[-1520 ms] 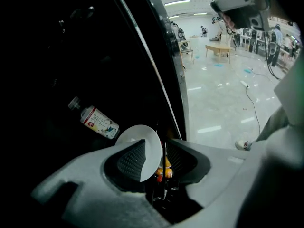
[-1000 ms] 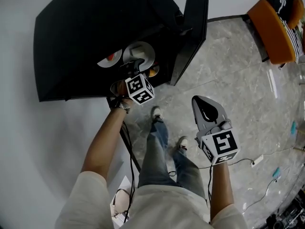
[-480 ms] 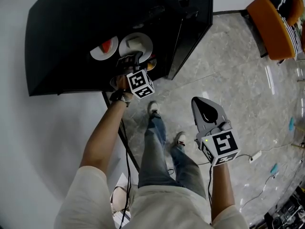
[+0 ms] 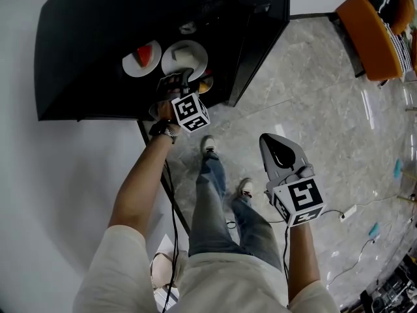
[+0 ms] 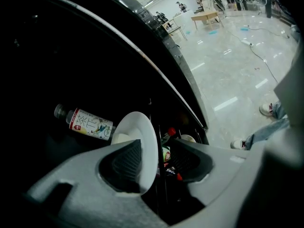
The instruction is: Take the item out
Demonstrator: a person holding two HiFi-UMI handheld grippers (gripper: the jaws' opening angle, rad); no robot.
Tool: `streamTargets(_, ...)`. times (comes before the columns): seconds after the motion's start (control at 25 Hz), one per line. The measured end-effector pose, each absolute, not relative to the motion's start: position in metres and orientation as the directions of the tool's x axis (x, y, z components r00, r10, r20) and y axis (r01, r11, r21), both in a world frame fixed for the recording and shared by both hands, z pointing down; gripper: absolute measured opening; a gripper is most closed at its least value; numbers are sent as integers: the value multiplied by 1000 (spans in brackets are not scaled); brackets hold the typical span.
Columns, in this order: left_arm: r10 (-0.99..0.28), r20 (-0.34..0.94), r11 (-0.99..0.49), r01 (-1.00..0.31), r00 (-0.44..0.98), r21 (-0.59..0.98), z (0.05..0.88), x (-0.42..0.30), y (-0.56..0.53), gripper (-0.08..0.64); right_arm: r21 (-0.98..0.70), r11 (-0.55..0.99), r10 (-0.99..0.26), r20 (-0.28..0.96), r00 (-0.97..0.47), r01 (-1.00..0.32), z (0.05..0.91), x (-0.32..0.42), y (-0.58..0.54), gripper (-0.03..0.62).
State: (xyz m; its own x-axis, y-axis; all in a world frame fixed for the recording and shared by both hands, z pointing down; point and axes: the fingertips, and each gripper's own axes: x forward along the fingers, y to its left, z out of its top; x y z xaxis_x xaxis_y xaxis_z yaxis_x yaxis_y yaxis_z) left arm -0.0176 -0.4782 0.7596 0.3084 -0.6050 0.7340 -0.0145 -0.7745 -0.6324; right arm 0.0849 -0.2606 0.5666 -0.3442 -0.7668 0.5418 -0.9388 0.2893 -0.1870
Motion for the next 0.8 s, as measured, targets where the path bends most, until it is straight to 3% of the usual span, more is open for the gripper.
streamTargets(0.08, -619, 722, -763, -18, 309, -646, 757, -19, -477, 166, -185, 287, -766, 546, -341, -940, 567, 86, -258, 8)
streamTargets(0.2, -652, 690, -733, -30, 313, -679, 748, -21, -479, 65, -184, 283, -764, 550, -337, -941, 568, 88, -254, 8)
streamTargets(0.6, -682, 652, -684, 24, 332, -729, 745, -26, -457, 52, -181, 288, -767, 545, -339, -941, 564, 88, -248, 8)
streamTargets(0.8, -742, 581, -586, 96, 336, -804, 738, -31, -452, 29, -176, 291, -767, 545, -339, -940, 562, 90, -245, 8)
